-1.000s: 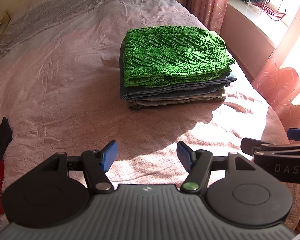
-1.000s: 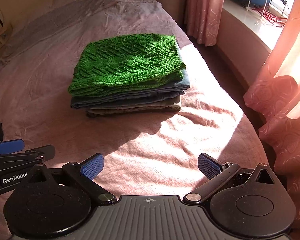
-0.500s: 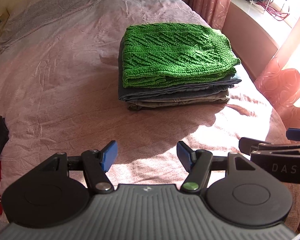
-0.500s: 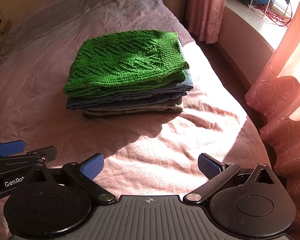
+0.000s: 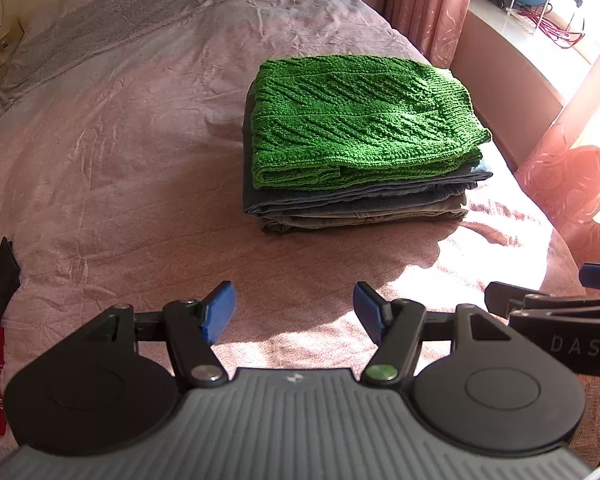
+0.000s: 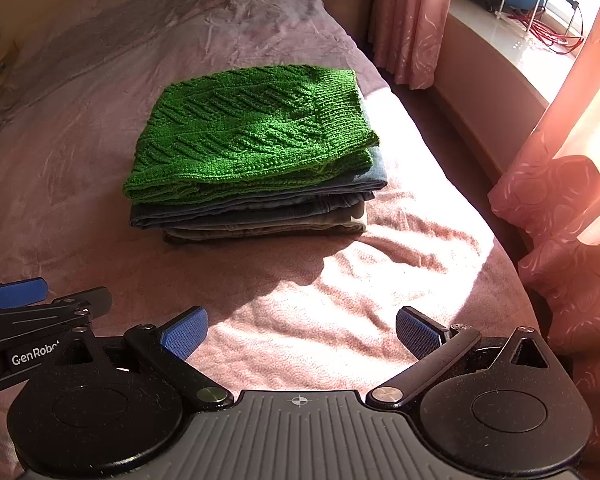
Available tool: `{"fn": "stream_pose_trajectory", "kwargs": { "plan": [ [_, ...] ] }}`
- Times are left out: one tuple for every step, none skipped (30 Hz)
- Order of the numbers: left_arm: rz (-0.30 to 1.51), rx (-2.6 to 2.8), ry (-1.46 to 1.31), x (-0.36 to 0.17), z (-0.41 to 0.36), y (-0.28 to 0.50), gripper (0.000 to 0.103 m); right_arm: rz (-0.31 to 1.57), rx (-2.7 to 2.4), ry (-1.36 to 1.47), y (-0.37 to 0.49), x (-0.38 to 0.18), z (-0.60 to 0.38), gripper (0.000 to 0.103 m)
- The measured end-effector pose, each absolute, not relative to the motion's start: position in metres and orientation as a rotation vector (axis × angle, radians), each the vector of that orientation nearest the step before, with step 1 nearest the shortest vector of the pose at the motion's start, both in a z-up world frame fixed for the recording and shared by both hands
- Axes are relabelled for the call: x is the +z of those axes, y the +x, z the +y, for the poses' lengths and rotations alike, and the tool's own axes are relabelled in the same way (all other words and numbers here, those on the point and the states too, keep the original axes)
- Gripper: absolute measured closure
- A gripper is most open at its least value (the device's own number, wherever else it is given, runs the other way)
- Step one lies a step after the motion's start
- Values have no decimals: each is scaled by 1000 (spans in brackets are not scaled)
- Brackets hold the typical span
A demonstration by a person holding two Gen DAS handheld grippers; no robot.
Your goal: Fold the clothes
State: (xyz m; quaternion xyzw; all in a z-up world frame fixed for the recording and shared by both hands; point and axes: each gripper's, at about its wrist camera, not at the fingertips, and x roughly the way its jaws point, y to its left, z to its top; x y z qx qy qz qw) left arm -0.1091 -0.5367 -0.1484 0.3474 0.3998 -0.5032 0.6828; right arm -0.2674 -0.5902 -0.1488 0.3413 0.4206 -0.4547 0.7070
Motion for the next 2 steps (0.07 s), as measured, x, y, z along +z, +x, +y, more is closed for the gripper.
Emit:
{"fn": "stream_pose_trajectory", "kwargs": {
  "plan": [
    [891,-1131,778,-147,-536,-109,41,933,-1011,757,-267,-148,-590,1],
    [886,-1133,778,-146,-536,-110,41,932,-1012,755,-267,-148,-589,1]
  ]
}}
